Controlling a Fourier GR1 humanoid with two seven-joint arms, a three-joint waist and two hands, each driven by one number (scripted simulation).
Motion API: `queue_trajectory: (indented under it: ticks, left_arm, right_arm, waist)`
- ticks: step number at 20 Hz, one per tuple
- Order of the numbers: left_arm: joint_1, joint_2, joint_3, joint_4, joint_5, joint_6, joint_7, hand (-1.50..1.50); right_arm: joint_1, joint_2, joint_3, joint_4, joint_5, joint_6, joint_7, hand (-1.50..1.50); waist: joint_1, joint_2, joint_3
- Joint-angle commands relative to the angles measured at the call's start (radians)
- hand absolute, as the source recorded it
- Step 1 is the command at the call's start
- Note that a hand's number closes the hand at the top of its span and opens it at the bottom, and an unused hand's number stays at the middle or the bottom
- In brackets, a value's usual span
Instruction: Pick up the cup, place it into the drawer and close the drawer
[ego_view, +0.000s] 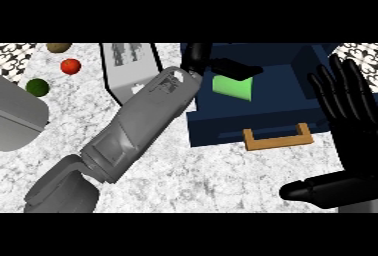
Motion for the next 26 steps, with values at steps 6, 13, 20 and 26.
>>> queue_trajectory:
  ticks: [6, 13, 20, 26]
  left_arm:
    - [0.045, 0.0, 0.022, -0.065, 0.124, -0.04, -0.145, -1.5]
    - [0.032, 0.0, 0.095, -0.136, 0.201, -0.096, -0.183, -1.5]
    - [0.153, 0.047, 0.139, -0.286, 0.195, -0.07, -0.138, -1.5]
    - [0.324, 0.202, 0.174, -0.463, 0.206, -0.096, -0.103, -1.5]
  right_arm:
    - [-0.011, -0.007, -0.035, 0.011, -0.076, 0.023, 0.003, -1.5]
    - [0.029, -0.047, -0.079, -0.052, -0.176, 0.053, 0.067, -1.5]
    - [0.11, -0.122, -0.055, -0.035, -0.09, 0.188, -0.02, 1.5]
    - [0.154, -0.144, 0.018, -0.124, 0.041, 0.198, 0.01, 1.5]
  waist:
    - [0.016, 0.0, -0.001]
    - [0.071, -0.02, -0.001]
    - [0.119, -0.03, -0.002]
    - [0.129, -0.033, -0.002]
